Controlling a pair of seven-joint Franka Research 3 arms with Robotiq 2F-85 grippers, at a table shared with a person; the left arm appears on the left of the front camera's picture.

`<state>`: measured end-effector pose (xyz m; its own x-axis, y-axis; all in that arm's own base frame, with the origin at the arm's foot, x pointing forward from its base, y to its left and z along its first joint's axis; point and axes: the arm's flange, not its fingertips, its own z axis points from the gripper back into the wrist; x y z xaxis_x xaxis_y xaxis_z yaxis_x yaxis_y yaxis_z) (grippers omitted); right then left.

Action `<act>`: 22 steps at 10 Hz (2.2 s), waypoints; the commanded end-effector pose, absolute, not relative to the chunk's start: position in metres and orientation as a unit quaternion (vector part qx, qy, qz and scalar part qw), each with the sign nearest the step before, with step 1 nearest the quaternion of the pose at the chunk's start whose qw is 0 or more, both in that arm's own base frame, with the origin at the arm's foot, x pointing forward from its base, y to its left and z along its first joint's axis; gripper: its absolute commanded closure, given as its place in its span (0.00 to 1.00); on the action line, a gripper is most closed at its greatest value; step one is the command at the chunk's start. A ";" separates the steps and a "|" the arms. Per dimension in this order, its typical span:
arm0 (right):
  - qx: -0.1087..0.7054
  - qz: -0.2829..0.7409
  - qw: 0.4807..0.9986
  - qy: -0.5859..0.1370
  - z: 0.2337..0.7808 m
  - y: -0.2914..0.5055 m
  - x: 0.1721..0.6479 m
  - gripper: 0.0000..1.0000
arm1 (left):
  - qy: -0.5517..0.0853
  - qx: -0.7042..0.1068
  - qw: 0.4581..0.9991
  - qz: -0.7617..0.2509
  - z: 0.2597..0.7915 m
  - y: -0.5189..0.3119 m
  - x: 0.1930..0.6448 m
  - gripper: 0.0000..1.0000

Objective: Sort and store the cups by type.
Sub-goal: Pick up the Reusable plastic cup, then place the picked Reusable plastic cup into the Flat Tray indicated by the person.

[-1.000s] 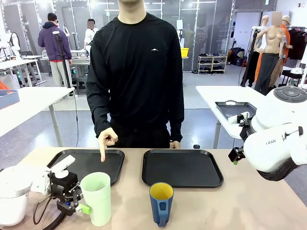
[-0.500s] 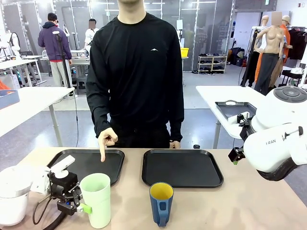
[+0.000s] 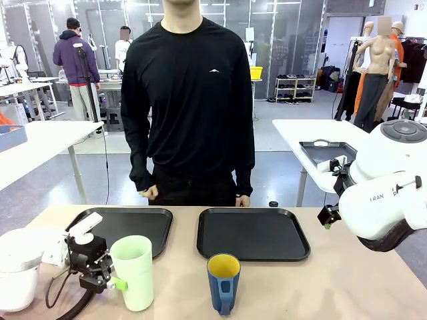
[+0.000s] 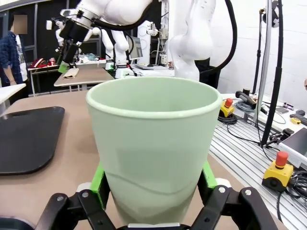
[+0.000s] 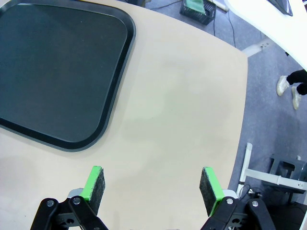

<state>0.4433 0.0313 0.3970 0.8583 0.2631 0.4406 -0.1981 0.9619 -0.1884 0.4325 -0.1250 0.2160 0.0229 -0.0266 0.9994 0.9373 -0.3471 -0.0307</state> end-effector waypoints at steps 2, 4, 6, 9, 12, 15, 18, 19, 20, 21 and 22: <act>-0.068 0.120 0.962 -0.237 0.396 0.031 0.443 0.00 | -0.451 -0.542 0.425 -0.567 0.254 -0.091 0.438 0.72; -0.068 0.120 0.962 -0.237 0.396 0.031 0.443 0.00 | -0.450 -0.521 0.460 -0.560 0.268 -0.072 0.429 0.72; -0.068 0.120 0.962 -0.237 0.396 0.031 0.443 0.00 | -0.455 -0.518 0.470 -0.551 0.278 -0.054 0.417 0.72; -0.068 0.120 0.962 -0.237 0.396 0.031 0.443 0.00 | -0.459 -0.499 0.492 -0.546 0.286 -0.033 0.408 0.72; -0.068 0.120 0.962 -0.237 0.396 0.031 0.443 0.00 | -0.466 -0.519 0.465 -0.545 0.273 -0.041 0.416 0.72; -0.068 0.120 0.962 -0.237 0.396 0.031 0.443 0.00 | -0.466 -0.519 0.465 -0.545 0.273 -0.041 0.416 0.72; -0.068 0.120 0.962 -0.237 0.396 0.031 0.443 0.00 | -0.466 -0.519 0.465 -0.545 0.273 -0.041 0.416 0.72; -0.068 0.120 0.962 -0.237 0.396 0.031 0.443 0.00 | -0.466 -0.519 0.465 -0.545 0.273 -0.041 0.416 0.72; -0.068 0.120 0.962 -0.237 0.396 0.031 0.443 0.00 | -0.466 -0.519 0.465 -0.545 0.273 -0.041 0.416 0.72; -0.068 0.120 0.962 -0.237 0.396 0.031 0.443 0.00 | -0.466 -0.519 0.465 -0.545 0.273 -0.041 0.416 0.72; -0.068 0.120 0.962 -0.237 0.396 0.031 0.443 0.00 | -0.466 -0.519 0.465 -0.545 0.273 -0.041 0.416 0.72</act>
<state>0.4433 0.0313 0.3969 0.8584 0.2630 0.4404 -0.1981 0.9619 -0.1884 0.4127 -0.0397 0.2725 -0.0213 -0.0206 0.9996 0.9912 -0.1312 0.0184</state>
